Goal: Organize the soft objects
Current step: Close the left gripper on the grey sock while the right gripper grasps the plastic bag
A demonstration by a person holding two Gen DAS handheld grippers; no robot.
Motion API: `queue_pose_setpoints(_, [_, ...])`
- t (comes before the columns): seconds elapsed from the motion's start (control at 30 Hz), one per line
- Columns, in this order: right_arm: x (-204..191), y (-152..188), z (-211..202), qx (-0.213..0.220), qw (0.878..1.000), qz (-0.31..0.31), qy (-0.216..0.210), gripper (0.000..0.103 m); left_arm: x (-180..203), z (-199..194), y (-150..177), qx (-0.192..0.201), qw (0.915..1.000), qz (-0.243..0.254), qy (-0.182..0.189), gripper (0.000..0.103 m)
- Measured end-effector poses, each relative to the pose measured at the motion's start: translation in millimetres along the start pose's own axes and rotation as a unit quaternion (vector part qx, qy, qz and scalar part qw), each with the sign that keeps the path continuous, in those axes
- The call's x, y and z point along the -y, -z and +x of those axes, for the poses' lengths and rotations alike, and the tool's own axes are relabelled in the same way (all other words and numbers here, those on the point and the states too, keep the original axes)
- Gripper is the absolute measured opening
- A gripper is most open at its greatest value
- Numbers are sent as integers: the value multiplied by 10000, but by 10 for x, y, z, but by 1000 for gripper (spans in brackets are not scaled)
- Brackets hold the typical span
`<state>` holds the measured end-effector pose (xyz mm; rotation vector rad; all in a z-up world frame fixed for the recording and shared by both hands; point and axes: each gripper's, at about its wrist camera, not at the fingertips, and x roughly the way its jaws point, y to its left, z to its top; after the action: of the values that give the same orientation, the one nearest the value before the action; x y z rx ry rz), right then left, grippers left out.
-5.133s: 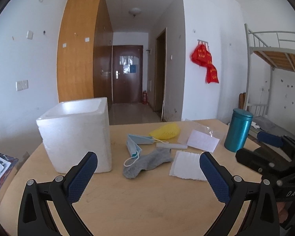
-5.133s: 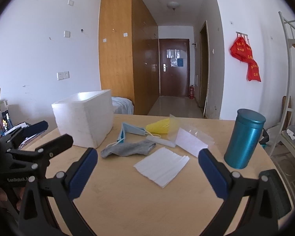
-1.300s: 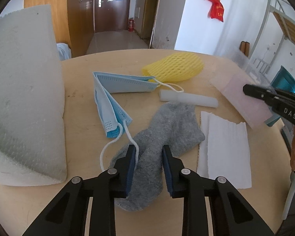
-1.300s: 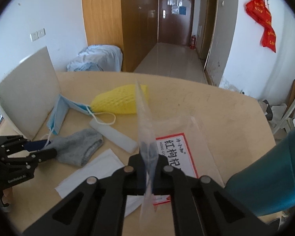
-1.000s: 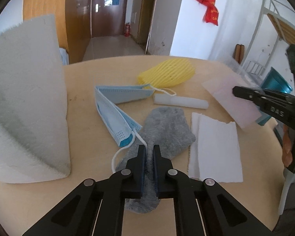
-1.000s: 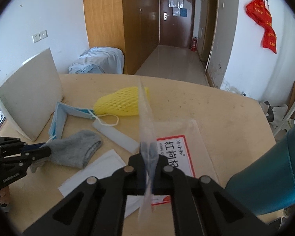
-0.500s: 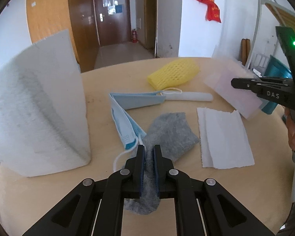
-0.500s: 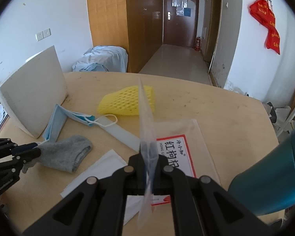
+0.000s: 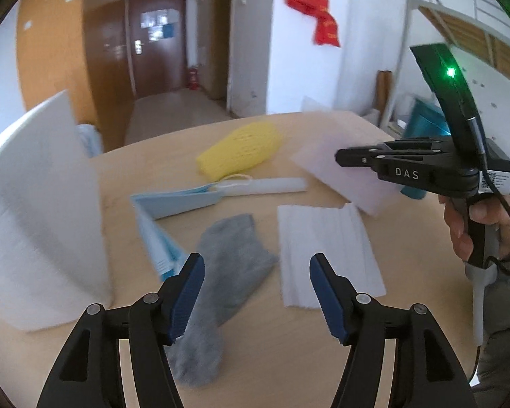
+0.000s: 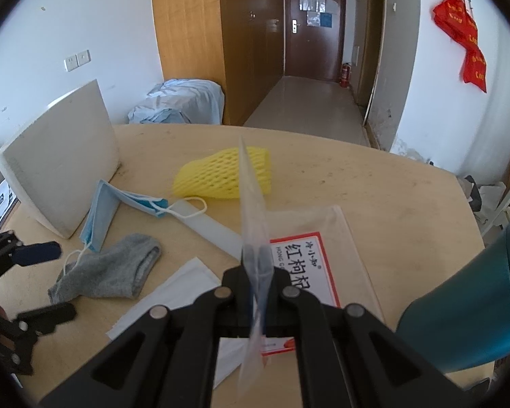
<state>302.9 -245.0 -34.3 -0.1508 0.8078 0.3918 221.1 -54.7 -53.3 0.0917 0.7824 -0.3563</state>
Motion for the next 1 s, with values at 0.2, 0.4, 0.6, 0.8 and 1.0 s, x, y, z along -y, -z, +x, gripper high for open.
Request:
queue_pose_setpoints(0.2, [-3, 5, 6, -16, 10000, 4, -12, 5, -17, 250, -49, -230, 9997, 8, 33, 65])
queue_pose_setpoints(0.4, [-13, 3, 1, -9, 10000, -15, -11, 5, -200, 444, -32, -446, 9984, -279, -207, 65])
queue_pose_setpoints(0.6, [-8, 19, -4, -17, 10000, -11, -15, 5, -221, 536, -10, -590, 9977, -258, -213, 65])
queue_pose_setpoints(0.8, [-13, 24, -8, -9, 10000, -4, -18, 5, -193, 582, -14, -707, 9965, -240, -379, 30])
queue_pose_setpoints(1.0, [-14, 22, -9, -6, 10000, 1, -27, 5, -184, 485, -13, -559, 9971, -222, -469, 14])
